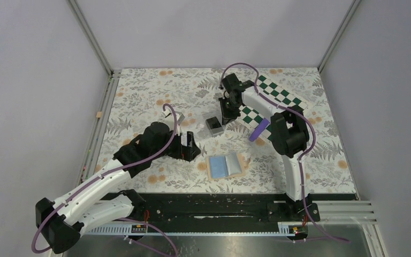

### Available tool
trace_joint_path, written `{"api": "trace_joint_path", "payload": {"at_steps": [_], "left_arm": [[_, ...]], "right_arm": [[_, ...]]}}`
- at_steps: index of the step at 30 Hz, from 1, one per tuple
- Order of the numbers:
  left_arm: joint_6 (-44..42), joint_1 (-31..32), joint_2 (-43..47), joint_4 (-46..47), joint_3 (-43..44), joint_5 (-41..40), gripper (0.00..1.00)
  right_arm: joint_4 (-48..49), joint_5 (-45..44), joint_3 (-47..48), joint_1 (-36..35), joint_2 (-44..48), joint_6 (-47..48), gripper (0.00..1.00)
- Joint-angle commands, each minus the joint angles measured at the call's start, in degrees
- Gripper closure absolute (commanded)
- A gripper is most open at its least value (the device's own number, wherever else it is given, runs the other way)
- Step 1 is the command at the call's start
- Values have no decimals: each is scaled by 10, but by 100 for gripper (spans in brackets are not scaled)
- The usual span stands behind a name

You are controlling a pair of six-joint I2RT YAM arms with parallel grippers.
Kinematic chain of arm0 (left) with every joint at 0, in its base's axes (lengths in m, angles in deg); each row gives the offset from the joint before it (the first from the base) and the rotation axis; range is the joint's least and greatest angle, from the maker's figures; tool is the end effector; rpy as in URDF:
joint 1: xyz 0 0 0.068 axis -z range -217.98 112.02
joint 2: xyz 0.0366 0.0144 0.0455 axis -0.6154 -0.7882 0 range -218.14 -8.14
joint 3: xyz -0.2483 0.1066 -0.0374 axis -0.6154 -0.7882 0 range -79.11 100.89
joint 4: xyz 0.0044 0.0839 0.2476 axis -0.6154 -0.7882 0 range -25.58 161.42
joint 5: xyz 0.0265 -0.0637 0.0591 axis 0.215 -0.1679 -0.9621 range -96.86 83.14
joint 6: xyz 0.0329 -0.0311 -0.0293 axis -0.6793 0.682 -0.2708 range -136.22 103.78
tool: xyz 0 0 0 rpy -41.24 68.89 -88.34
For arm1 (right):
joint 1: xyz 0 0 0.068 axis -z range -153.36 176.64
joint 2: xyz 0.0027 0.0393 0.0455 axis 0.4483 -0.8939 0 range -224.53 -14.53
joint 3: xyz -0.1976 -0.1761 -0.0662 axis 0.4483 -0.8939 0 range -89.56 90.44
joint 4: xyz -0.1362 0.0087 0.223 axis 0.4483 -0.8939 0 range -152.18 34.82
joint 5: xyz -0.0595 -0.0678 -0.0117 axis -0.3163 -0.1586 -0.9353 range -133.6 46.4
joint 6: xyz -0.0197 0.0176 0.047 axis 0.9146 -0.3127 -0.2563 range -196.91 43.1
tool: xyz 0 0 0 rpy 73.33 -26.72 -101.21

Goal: Put the credit cards into the card holder
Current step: Move the storage box to the center of the board.

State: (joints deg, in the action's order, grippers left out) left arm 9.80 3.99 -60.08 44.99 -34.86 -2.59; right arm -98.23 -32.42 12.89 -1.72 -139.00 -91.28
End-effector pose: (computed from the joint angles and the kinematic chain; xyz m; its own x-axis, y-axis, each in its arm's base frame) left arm 0.1459 -0.1348 0.2866 -0.6875 0.0300 -0.7256 0.4576 0.7937 -0.4008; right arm 0.4059 0.2270 0.1962 -0.9065 -0.2124 -0.3648 -0.3228 0.9057 0.2749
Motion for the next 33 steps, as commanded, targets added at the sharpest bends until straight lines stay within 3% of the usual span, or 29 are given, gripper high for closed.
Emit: {"api": "trace_joint_path", "payload": {"at_steps": [1, 9, 17, 25, 33], "left_arm": [[20, -4, 14, 15, -3, -16, 4], [42, -3, -16, -1, 19, -41, 1], [68, -4, -39, 14, 26, -75, 1], [75, -3, -81, 13, 43, -69, 1], [74, -5, -182, 33, 96, 9, 8]], "right_arm": [[-15, -17, -27, -4, 33, -13, 89], [1, -42, -157, -11, 136, -34, 94], [-19, -93, -205, -37, 185, -61, 94], [-4, -92, -242, -45, 207, -98, 77], [16, -54, -253, -45, 228, -115, 56]]}}
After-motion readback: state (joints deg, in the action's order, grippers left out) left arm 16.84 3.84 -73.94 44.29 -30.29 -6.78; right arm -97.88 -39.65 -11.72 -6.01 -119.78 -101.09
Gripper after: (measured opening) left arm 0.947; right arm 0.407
